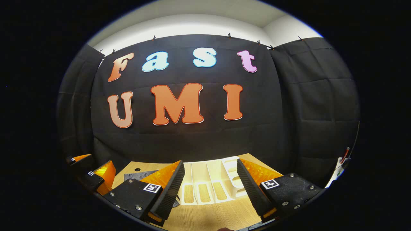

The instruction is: Open the schoolbag, grab two books from the bookshelf and put them into the schoolbag.

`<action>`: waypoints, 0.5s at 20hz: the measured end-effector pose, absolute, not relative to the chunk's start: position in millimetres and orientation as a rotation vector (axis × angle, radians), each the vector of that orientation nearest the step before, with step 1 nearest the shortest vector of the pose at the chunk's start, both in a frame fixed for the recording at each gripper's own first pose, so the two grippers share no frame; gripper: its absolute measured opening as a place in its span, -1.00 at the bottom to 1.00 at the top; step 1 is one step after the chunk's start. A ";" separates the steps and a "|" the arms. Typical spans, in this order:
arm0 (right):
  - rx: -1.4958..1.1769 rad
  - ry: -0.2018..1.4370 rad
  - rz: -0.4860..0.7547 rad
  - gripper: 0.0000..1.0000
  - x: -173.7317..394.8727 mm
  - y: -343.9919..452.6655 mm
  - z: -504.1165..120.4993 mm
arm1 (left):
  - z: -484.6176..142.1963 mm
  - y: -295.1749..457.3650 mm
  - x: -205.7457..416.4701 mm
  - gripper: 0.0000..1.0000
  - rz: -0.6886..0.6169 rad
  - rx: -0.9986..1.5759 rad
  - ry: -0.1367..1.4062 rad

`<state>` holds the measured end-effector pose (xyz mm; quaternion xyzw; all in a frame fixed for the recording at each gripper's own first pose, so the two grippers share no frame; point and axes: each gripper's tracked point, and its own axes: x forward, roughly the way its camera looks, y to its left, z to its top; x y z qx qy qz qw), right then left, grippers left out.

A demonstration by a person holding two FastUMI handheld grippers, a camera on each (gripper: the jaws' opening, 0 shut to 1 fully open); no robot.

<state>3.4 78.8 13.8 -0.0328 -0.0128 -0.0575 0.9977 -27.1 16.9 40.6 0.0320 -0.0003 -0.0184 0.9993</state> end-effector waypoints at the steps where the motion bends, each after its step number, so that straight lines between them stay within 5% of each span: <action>1: -0.058 -0.021 -0.117 0.95 3.1 78.9 13.2 | 40.5 16.8 -26.9 0.94 -0.038 0.064 -0.001; 10: -0.055 0.001 -0.124 0.95 4.5 78.1 11.0 | 37.4 9.3 -24.5 0.94 -0.038 0.070 0.004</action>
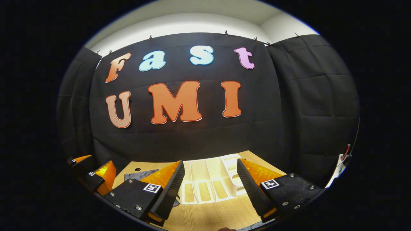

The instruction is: Open the schoolbag, grab two books from the bookshelf and put them into the schoolbag.

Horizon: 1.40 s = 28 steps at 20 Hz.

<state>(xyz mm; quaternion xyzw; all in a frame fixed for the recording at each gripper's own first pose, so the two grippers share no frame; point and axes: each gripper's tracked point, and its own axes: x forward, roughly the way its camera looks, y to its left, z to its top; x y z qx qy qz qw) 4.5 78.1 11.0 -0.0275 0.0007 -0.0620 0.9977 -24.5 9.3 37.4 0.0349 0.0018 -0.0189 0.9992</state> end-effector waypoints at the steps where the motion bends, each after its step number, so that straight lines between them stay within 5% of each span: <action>1: -0.057 0.000 -0.127 0.95 3.9 77.7 11.8 | 39.0 8.8 -22.9 0.94 -0.037 0.071 0.001; 28: -0.064 -0.004 -0.167 0.95 1.7 74.6 13.5 | 44.0 -0.3 -17.2 0.94 -0.037 0.064 -0.011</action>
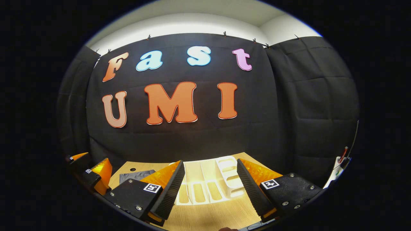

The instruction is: Open the schoolbag, grab two books from the bookshelf and put them into the schoolbag.

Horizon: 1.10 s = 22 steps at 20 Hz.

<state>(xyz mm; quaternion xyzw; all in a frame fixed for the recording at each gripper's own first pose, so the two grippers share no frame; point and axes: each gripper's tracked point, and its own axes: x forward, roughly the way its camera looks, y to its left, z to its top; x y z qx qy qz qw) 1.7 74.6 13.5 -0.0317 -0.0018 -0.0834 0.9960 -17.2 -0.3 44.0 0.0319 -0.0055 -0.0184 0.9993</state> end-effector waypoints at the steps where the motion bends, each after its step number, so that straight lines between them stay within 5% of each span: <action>1: -0.064 -0.005 -0.169 0.95 0.4 74.3 14.3 | 44.0 0.0 -16.5 0.94 -0.036 0.064 -0.010; 22: -0.061 0.009 -0.177 0.94 0.7 74.5 10.8 | 41.8 6.0 -20.2 0.92 -0.036 0.065 -0.009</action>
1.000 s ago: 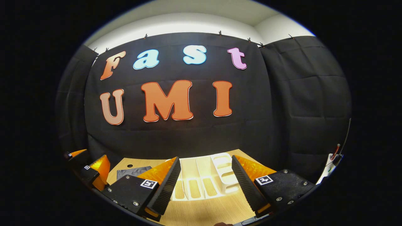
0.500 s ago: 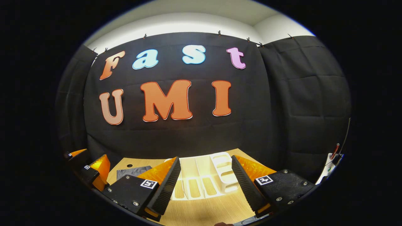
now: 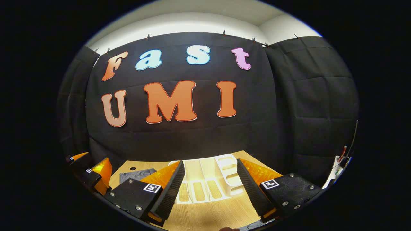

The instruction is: Open the schoolbag, grab two books from the bookshelf and put them into the schoolbag.

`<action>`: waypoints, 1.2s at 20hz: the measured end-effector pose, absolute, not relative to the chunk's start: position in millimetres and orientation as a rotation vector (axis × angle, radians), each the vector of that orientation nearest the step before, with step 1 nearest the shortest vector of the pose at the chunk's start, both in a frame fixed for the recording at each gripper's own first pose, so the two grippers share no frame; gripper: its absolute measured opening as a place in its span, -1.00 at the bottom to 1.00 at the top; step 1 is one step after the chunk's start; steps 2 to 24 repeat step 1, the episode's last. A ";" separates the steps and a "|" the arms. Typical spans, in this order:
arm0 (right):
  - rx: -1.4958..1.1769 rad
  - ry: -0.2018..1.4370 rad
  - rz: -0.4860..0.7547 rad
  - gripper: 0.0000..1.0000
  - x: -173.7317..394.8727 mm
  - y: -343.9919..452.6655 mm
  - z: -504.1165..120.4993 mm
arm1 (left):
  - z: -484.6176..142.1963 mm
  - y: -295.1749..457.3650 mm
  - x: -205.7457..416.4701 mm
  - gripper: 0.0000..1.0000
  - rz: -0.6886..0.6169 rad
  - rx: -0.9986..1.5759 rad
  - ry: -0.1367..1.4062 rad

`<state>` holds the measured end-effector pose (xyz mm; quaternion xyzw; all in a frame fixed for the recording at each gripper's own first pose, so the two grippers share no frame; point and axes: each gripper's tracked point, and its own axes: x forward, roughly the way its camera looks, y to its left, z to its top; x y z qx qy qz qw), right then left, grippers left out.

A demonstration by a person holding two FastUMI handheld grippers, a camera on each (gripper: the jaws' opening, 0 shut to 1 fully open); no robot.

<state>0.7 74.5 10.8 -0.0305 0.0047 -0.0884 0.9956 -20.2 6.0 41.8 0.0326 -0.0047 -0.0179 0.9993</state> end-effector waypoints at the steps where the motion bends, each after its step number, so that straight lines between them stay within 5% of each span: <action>1: -0.061 0.009 -0.177 0.94 0.4 74.6 10.9 | 42.3 6.5 -19.7 0.93 -0.036 0.063 -0.009; 24: -0.061 0.009 -0.177 0.94 0.4 74.6 10.9 | 42.3 6.5 -19.7 0.93 -0.036 0.063 -0.009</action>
